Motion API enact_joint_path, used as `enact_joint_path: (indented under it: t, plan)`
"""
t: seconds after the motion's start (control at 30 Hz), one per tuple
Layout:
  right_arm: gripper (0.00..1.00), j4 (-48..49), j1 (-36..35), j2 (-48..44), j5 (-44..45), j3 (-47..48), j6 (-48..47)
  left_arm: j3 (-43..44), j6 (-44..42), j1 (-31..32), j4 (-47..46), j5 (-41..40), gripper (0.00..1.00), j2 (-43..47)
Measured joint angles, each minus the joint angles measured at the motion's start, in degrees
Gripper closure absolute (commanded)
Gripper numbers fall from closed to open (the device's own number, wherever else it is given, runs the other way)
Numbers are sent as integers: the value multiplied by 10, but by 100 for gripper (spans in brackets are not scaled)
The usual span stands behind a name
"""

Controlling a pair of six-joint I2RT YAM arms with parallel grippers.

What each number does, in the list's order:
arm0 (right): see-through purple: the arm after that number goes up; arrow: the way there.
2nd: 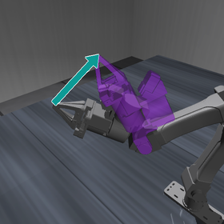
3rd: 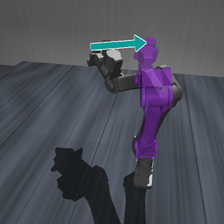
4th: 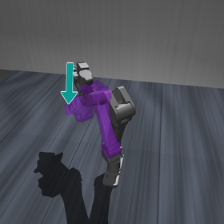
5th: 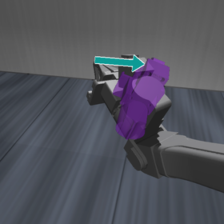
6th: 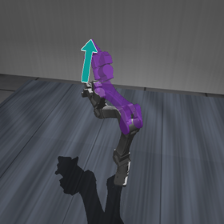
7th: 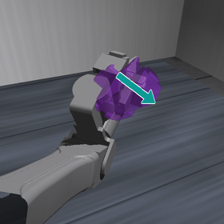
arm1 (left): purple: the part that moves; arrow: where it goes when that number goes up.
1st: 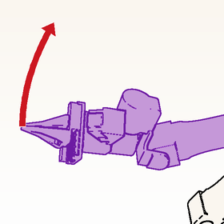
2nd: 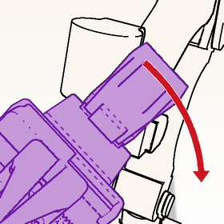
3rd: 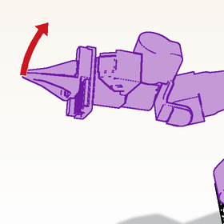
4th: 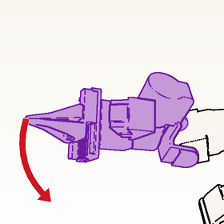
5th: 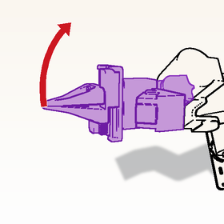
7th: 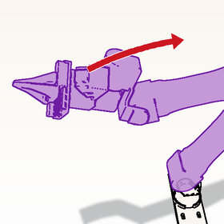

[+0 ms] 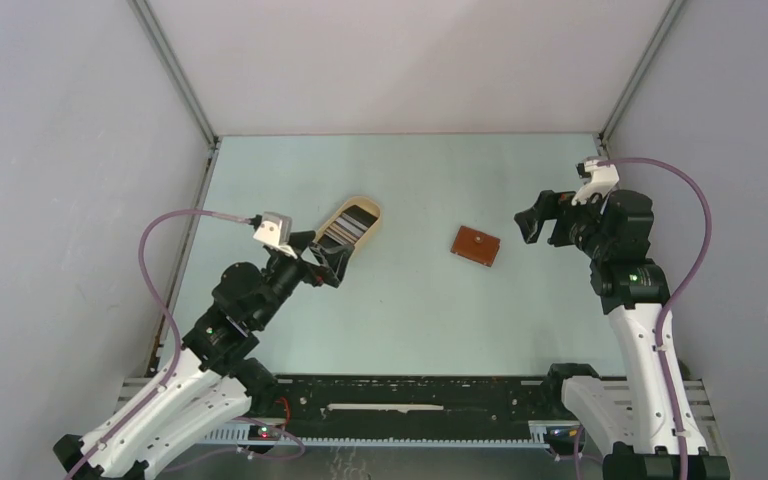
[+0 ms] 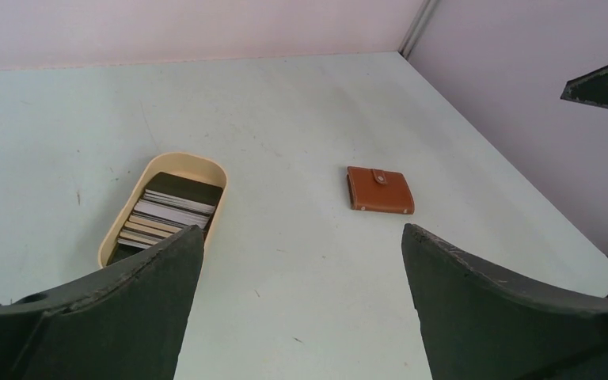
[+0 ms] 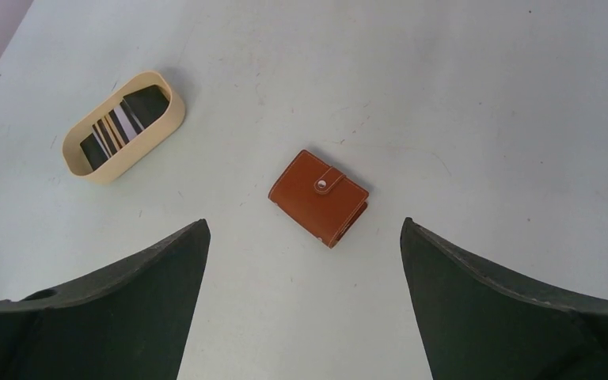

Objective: Put the credit cards into the card holder
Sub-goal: Move the card holder to the center of the board.

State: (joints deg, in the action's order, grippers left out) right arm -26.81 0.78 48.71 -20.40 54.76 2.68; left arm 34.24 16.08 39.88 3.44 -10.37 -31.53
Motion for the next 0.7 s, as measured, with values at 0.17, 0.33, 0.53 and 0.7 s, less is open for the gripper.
enact_joint_path:
  t: [0.17, 0.33, 0.53, 0.7]
  plan:
    - [0, 1, -2, 0, 4, 0, 0, -8, 0, 0, -16, 12, 0, 0]
    - [0, 2, -3, 0, 3, 0, -3, -8, 0, -1, -28, 19, 0, 0]
    - [0, 5, -40, 0, -20, 0, -41, -18, 0, -1, -59, 43, 0, -9]
    - [0, -31, -153, 3, -67, 5, -204, -19, 4, -2, -68, 75, 0, -54]
